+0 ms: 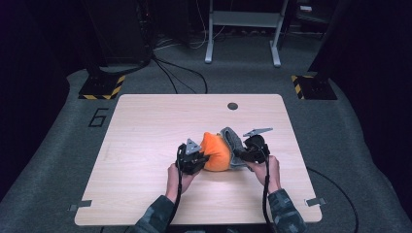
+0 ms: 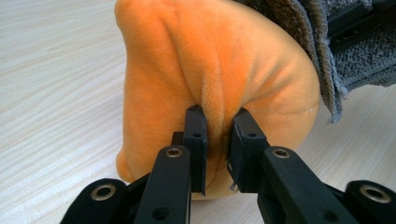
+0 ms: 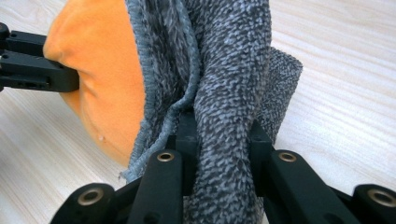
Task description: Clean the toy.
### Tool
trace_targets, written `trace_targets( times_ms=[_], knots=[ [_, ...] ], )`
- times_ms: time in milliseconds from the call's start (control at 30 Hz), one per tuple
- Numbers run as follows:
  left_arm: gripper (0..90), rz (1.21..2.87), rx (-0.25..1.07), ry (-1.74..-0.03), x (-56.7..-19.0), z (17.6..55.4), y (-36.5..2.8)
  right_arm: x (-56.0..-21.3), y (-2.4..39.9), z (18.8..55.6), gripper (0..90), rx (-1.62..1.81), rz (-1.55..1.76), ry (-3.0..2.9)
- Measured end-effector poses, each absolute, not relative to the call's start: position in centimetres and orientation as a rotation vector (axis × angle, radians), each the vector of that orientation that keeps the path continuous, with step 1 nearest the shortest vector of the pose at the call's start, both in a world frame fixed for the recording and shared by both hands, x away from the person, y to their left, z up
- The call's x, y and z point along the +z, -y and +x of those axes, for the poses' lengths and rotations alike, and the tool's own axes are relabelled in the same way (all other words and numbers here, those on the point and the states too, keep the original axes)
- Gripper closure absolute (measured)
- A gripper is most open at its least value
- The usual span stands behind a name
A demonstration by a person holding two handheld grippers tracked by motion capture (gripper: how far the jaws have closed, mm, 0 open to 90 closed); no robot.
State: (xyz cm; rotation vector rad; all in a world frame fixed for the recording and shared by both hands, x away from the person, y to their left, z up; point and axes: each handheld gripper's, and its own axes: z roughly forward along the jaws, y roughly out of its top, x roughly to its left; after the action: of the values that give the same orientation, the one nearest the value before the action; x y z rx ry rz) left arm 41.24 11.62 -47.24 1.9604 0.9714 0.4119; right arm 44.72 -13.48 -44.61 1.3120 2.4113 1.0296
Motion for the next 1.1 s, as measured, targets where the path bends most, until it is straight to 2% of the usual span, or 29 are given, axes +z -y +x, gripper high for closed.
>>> trace_targets(
  times_ms=[867, 1100],
  knots=[
    [78.2, 1.965, 0.419, -0.960, -47.4, 40.9, -12.0, -49.6, 15.1, 46.4, 73.4, 0.955, 1.530, -2.449],
    [78.0, 1.962, 0.415, -0.964, -47.4, 41.0, -12.2, -47.3, 15.5, 46.0, 73.6, 0.966, 1.491, -2.402]
  ],
)
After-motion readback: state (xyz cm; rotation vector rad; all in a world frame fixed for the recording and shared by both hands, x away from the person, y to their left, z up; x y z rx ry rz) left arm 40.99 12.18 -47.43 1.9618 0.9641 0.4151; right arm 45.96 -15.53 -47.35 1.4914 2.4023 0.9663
